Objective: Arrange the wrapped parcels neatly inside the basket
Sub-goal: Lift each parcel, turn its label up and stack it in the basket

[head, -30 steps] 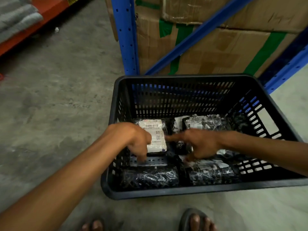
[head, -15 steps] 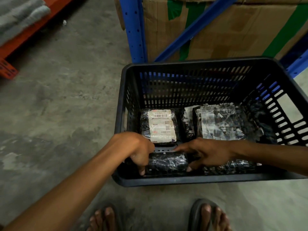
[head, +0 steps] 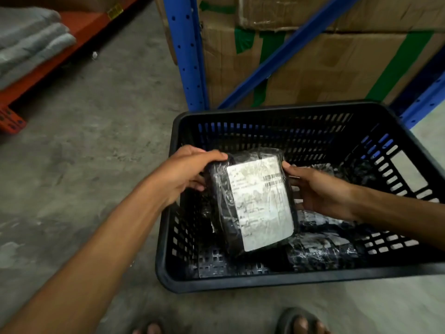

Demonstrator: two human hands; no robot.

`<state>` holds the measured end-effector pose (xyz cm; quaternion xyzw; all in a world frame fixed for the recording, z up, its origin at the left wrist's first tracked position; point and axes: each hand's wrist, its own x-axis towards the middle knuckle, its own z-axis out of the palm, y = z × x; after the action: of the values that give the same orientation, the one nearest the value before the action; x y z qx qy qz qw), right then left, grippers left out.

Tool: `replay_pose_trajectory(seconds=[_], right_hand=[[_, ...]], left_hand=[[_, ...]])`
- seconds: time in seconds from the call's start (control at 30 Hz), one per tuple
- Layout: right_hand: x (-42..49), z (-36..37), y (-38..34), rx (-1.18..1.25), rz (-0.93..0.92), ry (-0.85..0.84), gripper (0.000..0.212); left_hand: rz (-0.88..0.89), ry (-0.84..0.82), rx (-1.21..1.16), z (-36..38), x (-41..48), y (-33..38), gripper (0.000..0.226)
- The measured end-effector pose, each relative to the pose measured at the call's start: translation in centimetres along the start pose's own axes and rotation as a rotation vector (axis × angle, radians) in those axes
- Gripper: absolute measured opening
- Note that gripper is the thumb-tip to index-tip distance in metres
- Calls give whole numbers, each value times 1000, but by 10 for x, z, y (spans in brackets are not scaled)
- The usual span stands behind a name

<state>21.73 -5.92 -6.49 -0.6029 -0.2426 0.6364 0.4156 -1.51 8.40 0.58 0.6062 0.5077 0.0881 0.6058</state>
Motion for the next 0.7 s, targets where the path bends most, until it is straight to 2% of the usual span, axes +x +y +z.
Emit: replay_pose_trajectory(seconds=[0.03,0.1,0.17,0.27,0.37,0.4,0.47,0.57,0.63,0.7], right_hand=[[2,2,0,27,23,74,40],[7,7,0,69,58,233,45],[12,14,0,71,82,373,47],[22,28,2,68,109,519,38],[37,37,12,-17,138,646,43],[44,39,15,-51,135,663,43],[56,42,15,-45,114,637,38],[75,50,6,-39,26,510,29],[90,54,5,-47,-13,418,29],[102,58,11,-52,9,314,34]], left_hand=[[-5,60,-94,8,2,-1,22],[-14,166,-201,28,7,-8,30],[-58,203,-256,53,12,-21,39],[-136,229,-189,80,21,-43,44],[-173,228,-88,88,33,-59,25],[-178,239,-54,86,38,-61,26],[-176,281,-22,78,50,-63,34],[-179,372,20,61,70,-59,35],[-162,419,145,54,84,-54,44],[-122,455,348,52,94,-51,63]])
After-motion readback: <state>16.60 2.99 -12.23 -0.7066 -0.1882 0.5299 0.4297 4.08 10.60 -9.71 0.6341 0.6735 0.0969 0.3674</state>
